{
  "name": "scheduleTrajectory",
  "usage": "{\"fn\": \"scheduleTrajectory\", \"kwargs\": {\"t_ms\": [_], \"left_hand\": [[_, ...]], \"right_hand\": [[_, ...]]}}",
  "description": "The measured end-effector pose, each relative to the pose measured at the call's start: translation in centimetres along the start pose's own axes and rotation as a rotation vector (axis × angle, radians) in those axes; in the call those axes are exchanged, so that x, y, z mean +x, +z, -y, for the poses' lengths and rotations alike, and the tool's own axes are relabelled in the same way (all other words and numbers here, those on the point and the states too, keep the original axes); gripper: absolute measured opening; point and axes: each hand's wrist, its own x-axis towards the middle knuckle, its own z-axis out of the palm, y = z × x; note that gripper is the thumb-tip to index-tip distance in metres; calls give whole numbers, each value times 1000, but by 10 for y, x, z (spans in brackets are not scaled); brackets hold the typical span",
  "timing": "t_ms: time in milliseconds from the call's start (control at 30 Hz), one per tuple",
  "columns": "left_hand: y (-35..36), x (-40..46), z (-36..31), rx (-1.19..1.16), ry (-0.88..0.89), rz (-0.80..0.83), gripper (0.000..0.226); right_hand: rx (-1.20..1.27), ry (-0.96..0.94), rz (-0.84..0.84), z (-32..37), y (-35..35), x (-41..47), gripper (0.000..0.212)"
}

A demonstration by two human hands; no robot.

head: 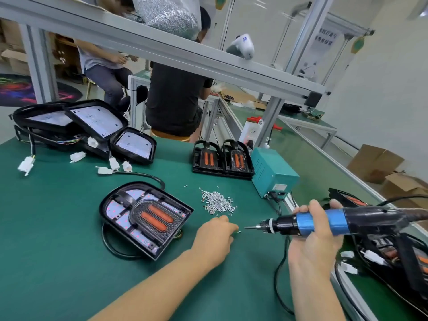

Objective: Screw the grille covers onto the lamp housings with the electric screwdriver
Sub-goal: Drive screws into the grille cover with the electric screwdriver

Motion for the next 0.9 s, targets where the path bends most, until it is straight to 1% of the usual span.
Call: {"fn": "scheduleTrajectory", "kwargs": {"t_ms": [167,267,367,467,600,700,800,833,900], "left_hand": [[3,8,0,58,45,34,28],[1,8,0,76,54,28,26],[0,6,-1,146,47,19,24],[1,-2,-3,196,65,1,23],[-6,-16,-5,170,78,-34,20],[-23,-28,-9,151,119,-92,19],[-40,-43,-12,33,240,-269,12],[-45,-48,-11,-30,250,-279,12],[-58,-56,-8,-225,216,-295,9]], "right_hand": [[15,33,1,2,2,1,35],[27,60,10,1,6,3,35],[45,98,25,-1,12,7,33],[37,120,37,-5,18,10,34],[42,134,47,-10,23,12,33],[45,139,57,-12,26,12,32],[83,166,72,-13,27,11,32],[97,177,77,-13,28,11,32],[125,198,85,-14,30,9,30]]}}
